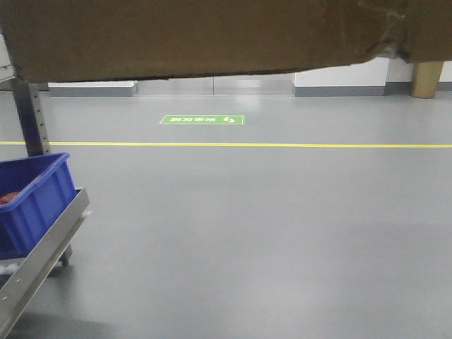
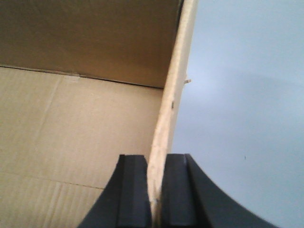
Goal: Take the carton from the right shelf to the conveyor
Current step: 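Hold the carton in both grippers while the base turns away from shelf, then carry the carton with both grippers over the red conveyor's grey belt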
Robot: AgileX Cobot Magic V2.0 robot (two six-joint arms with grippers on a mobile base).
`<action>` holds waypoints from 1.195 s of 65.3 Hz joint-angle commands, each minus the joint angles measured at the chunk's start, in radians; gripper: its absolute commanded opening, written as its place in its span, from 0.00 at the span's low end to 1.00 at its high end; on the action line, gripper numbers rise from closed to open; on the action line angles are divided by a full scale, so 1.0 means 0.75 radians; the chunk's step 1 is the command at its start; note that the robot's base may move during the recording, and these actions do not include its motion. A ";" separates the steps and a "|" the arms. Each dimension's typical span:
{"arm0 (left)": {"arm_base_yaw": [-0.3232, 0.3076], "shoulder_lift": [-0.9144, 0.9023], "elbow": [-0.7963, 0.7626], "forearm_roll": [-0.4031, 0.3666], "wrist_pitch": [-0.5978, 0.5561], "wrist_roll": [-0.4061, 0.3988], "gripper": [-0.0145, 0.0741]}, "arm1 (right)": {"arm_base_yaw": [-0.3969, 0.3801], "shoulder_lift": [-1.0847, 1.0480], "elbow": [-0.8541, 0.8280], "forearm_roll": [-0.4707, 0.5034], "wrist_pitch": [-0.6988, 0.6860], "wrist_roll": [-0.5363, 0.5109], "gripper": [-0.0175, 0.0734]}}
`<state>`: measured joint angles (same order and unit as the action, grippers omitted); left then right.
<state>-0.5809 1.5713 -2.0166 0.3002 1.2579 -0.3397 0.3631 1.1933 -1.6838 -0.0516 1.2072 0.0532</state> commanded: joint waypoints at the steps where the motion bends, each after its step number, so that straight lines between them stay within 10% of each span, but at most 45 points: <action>1: -0.028 -0.025 -0.005 -0.091 -0.049 0.009 0.14 | -0.003 -0.010 -0.002 0.039 -0.104 -0.012 0.12; 78: -0.028 -0.025 -0.005 -0.083 -0.049 0.009 0.14 | -0.003 -0.010 -0.002 0.039 -0.108 -0.012 0.12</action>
<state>-0.5809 1.5713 -2.0166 0.3020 1.2579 -0.3397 0.3631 1.1933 -1.6838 -0.0516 1.2067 0.0532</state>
